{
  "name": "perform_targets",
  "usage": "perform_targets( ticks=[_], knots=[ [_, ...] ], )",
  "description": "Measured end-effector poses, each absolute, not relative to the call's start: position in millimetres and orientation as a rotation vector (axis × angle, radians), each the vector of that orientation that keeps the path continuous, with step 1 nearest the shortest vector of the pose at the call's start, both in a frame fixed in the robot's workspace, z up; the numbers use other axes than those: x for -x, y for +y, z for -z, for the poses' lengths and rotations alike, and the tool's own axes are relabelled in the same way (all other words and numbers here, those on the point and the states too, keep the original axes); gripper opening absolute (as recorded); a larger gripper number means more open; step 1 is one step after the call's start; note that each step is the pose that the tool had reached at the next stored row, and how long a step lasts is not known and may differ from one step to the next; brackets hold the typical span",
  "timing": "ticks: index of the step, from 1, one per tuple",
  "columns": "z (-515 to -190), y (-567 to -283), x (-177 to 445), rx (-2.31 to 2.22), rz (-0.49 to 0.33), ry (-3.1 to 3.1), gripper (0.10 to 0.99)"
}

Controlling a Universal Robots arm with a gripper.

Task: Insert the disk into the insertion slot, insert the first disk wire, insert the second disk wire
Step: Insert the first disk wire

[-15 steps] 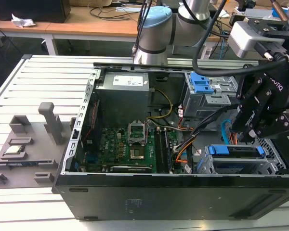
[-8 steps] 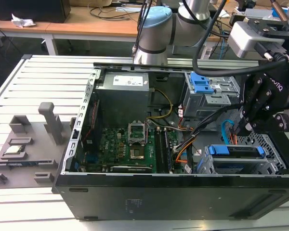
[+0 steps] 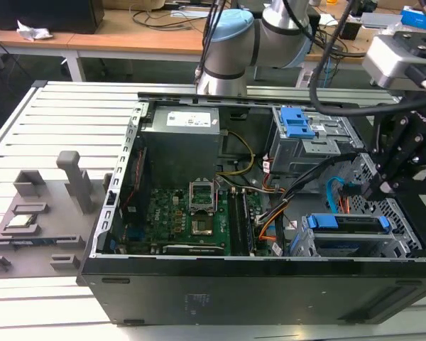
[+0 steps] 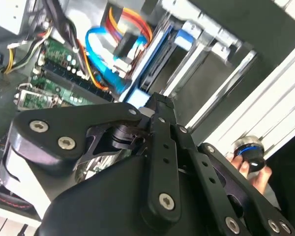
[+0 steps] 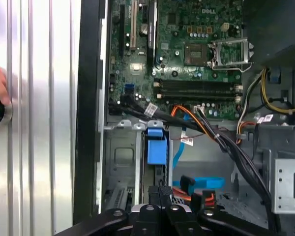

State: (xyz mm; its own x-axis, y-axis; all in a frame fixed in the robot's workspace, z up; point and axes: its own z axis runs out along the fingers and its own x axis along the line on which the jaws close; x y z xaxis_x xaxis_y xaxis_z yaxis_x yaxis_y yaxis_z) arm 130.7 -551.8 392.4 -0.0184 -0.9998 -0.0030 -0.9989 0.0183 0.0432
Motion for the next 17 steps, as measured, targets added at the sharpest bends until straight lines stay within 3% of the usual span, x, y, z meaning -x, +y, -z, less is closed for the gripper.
perform_targets(
  ticks=[9, 17],
  knots=[
    [-382, -515, -152, -2.168, 0.028, -2.209, 0.106],
    [-369, -506, -151, -2.168, 0.027, -2.209, 0.106]
  ],
)
